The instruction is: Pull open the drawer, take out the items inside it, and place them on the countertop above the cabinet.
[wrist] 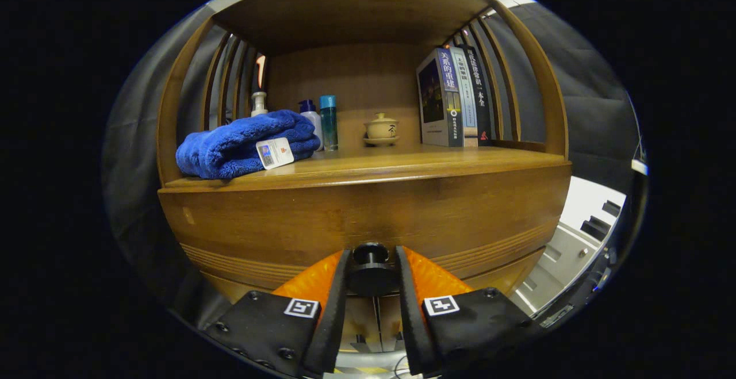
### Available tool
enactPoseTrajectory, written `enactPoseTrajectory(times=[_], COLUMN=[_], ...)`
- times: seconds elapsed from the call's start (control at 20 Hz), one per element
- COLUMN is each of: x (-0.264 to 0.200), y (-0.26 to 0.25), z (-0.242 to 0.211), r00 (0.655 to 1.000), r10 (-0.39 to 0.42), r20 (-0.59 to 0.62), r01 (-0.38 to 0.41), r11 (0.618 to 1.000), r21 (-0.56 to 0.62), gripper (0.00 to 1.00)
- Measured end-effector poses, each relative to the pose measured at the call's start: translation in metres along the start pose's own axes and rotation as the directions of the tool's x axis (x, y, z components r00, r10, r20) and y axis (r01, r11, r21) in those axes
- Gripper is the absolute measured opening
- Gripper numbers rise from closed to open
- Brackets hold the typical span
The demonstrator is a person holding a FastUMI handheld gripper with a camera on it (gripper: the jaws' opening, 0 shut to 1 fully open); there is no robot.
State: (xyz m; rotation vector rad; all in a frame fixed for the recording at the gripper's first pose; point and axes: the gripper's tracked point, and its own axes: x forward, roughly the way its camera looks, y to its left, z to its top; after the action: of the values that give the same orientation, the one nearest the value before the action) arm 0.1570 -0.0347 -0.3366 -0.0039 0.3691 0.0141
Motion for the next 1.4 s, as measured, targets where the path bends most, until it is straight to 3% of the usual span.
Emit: enactPoseTrajectory(times=[0.2, 0.45, 1.0, 1.4], x=[-0.001, -0.019, -0.114, -0.153], y=[-0.002, -0.002, -0.006, -0.007], z=[0.000, -0.004, -0.029, -0.038], r00=[1.000, 1.000, 0.997, 0.996], r10=[-0.006, 0.007, 0.027, 0.012], r20=[-0.011, -0.025, -0.066, -0.094], r01=[0.006, -0.008, -0.029, -0.013], r11=[1.000, 0.999, 0.999, 1.000], r21=[0.008, -0.037, -0.019, -0.005], gripper=[0.41, 0.41, 0.41, 0.41])
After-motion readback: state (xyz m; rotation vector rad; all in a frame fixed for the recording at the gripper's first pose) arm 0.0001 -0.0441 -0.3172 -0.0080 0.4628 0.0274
